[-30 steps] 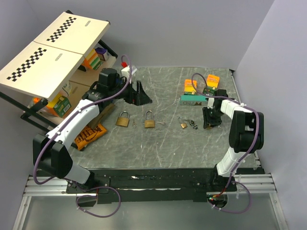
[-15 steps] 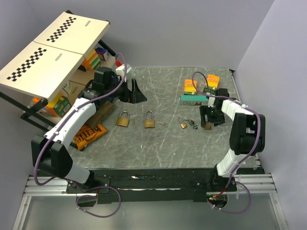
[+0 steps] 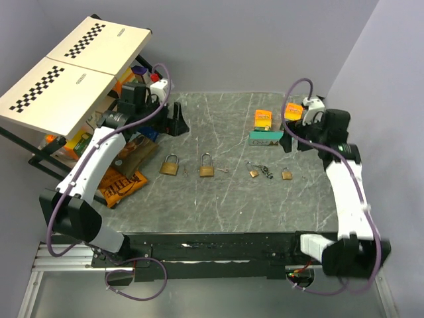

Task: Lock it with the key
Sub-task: Reset both arms

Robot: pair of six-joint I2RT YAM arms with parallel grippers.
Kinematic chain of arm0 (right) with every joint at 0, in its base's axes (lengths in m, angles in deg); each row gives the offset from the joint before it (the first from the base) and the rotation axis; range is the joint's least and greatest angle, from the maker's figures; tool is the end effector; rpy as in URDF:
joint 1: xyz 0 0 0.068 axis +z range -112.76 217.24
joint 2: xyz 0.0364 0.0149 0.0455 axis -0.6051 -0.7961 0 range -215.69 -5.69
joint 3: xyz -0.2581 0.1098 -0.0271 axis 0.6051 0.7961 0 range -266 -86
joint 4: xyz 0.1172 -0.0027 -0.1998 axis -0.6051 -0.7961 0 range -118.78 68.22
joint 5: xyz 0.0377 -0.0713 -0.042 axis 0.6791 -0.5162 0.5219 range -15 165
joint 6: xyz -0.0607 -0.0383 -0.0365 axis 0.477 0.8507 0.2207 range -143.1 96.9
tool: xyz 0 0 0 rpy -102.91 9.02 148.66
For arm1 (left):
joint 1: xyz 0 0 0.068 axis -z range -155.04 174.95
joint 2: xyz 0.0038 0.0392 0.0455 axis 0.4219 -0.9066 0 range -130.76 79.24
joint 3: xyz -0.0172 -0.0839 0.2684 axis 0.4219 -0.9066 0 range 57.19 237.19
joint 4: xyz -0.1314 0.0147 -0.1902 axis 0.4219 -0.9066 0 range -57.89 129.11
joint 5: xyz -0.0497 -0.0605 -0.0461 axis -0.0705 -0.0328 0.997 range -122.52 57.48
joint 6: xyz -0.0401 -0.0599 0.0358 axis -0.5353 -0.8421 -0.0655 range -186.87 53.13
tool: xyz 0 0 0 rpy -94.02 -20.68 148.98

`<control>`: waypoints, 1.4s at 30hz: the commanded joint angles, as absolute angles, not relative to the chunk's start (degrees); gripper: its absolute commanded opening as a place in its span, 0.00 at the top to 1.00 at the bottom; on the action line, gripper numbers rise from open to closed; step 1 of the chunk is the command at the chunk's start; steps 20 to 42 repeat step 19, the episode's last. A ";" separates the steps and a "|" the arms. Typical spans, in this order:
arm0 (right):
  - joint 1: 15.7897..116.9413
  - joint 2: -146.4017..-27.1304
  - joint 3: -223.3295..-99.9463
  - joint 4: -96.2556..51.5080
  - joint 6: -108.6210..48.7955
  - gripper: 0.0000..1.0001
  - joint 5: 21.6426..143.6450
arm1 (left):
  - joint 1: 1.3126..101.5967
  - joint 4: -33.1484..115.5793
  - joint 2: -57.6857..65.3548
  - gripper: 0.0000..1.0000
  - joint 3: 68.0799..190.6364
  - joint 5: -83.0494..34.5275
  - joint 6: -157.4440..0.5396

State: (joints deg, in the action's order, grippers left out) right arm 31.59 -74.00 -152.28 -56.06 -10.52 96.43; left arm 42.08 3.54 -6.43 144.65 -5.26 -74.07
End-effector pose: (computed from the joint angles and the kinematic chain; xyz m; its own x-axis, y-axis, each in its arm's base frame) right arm 0.2470 0.0011 0.3376 -0.5314 -0.1512 -0.8335 -0.3248 0.9451 0.0357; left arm 0.2995 -0.1256 0.3770 -0.6056 0.0700 -0.7927 0.5540 0.7522 -0.3568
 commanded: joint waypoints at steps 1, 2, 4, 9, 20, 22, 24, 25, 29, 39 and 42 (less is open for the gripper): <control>33.10 -63.35 -149.03 -52.63 -11.67 0.01 107.34 | 43.49 2.81 -1.97 0.04 140.43 -11.77 -69.43; 34.59 -62.38 -148.06 -53.06 -11.59 0.01 108.04 | 44.20 3.07 -1.62 0.04 138.07 -14.48 -68.99; 36.09 -60.10 -145.44 -53.59 -11.41 0.01 108.05 | 47.09 4.39 -0.74 0.04 135.51 -17.04 -68.19; 42.59 -55.71 -137.87 -52.90 -10.79 0.01 106.82 | 51.05 7.29 -0.30 0.04 128.30 -18.63 -68.80; 42.95 -52.79 -134.33 -54.30 -9.39 0.00 107.60 | 52.99 10.02 -1.35 0.04 126.18 -16.97 -68.90; 42.95 -52.79 -134.33 -54.30 -9.39 0.00 107.60 | 52.99 10.02 -1.35 0.04 126.18 -16.97 -68.90; 42.95 -52.79 -134.33 -54.30 -9.39 0.00 107.60 | 52.99 10.02 -1.35 0.04 126.18 -16.97 -68.90; 42.95 -52.79 -134.33 -54.30 -9.39 0.00 107.60 | 52.99 10.02 -1.35 0.04 126.18 -16.97 -68.90; 42.95 -52.79 -134.33 -54.30 -9.39 0.00 107.60 | 52.99 10.02 -1.35 0.04 126.18 -16.97 -68.90; 42.95 -52.79 -134.33 -54.30 -9.39 0.00 107.60 | 52.99 10.02 -1.35 0.04 126.18 -16.97 -68.90; 42.95 -52.79 -134.33 -54.30 -9.39 0.00 107.60 | 52.99 10.02 -1.35 0.04 126.18 -16.97 -68.90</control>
